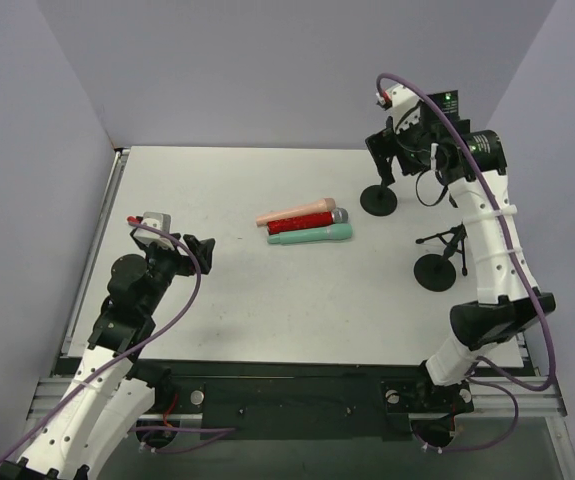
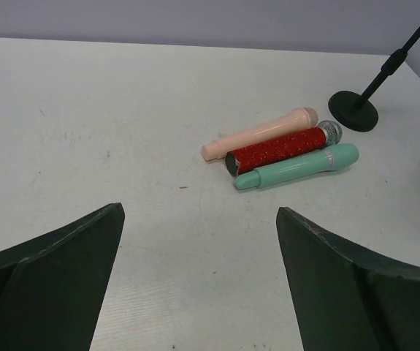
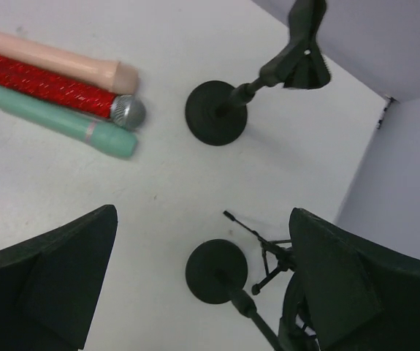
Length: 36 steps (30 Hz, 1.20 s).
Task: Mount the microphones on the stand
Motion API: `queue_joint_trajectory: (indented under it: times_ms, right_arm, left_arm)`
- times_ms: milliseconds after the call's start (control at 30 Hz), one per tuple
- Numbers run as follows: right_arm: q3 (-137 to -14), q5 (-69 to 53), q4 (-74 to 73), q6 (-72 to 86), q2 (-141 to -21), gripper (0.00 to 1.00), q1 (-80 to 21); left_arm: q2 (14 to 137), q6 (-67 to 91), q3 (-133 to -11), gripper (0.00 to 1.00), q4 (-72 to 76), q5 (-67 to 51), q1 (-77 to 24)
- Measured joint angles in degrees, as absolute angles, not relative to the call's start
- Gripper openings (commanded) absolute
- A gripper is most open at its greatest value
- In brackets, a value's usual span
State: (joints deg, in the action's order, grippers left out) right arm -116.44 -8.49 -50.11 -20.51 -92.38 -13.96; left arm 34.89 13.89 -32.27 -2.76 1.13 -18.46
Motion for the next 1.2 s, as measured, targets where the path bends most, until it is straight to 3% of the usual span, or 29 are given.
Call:
queue_joint_trajectory:
  times_ms: [300, 633, 933, 1067, 1200]
  right_arm:
    - [-129.12, 4.43, -42.39, -16.64, -107.13, 0.88, -12.05]
    - [-135.46, 3.01, -36.25, -11.33, -118.08, 0.7, -8.97]
    - [-136.25, 1.04, -32.45, -9.19, -122.41, 0.6, -8.6]
    - [-136.7, 0.84, -31.03, -9.02, -124.33, 0.5, -8.6]
    - [-137.91, 0.43, -29.71, -9.19, -126.45, 0.28, -8.54]
  left_arm:
    - [35.94, 13.54, -32.29, 0.97, -2.83, 1.08, -18.46]
    - [37.5, 12.84, -32.29, 0.97, -2.87, 1.13, -18.44]
    - [38.04, 12.8, -32.29, 0.97, -2.87, 1.13, -18.39]
    - [38.33, 12.78, -32.29, 0.97, -2.87, 1.13, -18.39]
    - [38.72, 12.62, -32.29, 0.97, -2.9, 1.13, -18.39]
